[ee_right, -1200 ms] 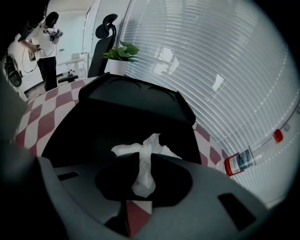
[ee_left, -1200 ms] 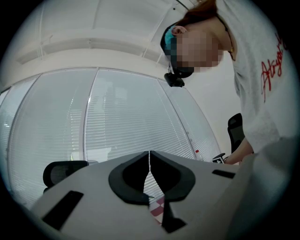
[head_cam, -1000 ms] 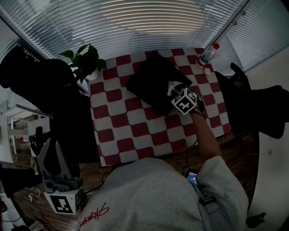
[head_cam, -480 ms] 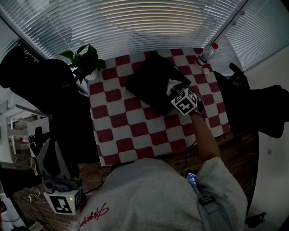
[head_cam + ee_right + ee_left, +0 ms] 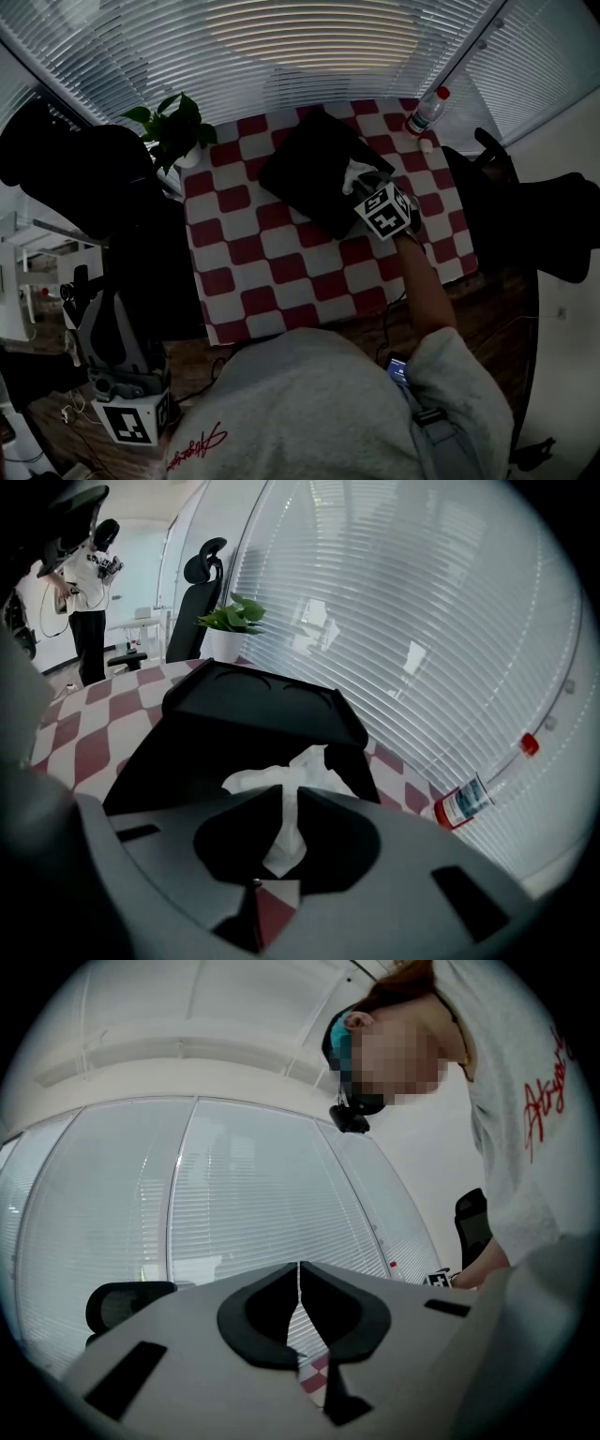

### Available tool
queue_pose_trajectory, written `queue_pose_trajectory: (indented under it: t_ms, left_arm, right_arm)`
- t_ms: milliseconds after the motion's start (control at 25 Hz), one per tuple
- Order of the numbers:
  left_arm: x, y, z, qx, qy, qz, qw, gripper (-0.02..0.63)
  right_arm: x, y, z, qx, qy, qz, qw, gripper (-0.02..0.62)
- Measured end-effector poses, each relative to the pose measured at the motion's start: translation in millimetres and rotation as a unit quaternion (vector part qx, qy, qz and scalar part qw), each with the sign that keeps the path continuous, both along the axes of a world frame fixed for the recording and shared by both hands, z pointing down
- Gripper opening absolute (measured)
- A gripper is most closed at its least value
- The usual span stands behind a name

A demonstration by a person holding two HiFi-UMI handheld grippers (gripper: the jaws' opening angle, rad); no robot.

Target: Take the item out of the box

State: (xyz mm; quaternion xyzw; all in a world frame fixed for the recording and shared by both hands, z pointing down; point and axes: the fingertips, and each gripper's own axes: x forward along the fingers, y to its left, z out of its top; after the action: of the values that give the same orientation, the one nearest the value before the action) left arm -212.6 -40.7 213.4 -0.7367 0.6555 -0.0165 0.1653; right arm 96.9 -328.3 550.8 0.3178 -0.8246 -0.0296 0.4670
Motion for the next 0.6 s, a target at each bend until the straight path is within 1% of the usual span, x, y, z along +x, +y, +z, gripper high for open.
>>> queue_pose_trajectory:
  t_ms: [240,360,480,600]
  left_arm:
    - [2,1,-2,0.002,-0.001,0.002,1.0,0.02]
    - [3,0,-3,0.004,0.007,0.005,1.0,0.02]
    - [3,2,-2,0.002,0.002,0.006,1.0,0.02]
    - [4,3,-1,0.001,0.001,0.008,1.0,0.02]
  right_arm:
    - [0,1,-10,0.007,-0.032,0.016,0.999,0.057]
    - [-1,2,-14,0.012,-0.047,0.022,0.999,0.057]
    - [0,3,-18,0.019,-0.059,0.028,0.998,0.057]
    - [0,5,-22,0.022,-0.08,0.04,0.996,0.057]
